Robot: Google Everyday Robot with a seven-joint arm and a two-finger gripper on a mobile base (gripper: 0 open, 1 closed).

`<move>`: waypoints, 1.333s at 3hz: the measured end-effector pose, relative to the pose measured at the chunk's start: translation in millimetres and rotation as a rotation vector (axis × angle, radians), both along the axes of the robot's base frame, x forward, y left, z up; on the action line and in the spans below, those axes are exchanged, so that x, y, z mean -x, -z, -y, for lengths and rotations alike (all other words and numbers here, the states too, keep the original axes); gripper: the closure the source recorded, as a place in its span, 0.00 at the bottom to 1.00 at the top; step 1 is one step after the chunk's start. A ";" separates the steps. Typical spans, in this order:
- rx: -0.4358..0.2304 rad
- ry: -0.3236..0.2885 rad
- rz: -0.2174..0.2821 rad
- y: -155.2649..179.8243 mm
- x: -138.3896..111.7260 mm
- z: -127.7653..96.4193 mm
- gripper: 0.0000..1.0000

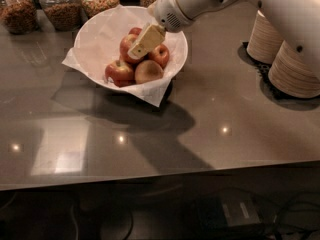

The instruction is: Pick apple from white bowl

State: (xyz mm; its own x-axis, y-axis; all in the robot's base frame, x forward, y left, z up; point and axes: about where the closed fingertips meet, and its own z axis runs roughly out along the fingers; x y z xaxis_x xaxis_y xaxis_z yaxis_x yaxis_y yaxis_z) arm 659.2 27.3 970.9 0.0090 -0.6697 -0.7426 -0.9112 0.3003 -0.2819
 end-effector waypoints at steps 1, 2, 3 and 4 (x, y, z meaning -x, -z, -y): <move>-0.008 -0.025 -0.009 7.1 -4.8 -11.0 0.43; -0.012 -0.043 -0.024 14.3 -6.6 -18.8 0.49; -0.012 -0.052 -0.034 18.0 -6.3 -22.1 0.42; -0.011 -0.063 -0.045 21.7 -5.1 -24.9 0.29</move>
Offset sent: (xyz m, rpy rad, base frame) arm 0.0098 0.0231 -0.0201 0.0181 0.0359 0.0570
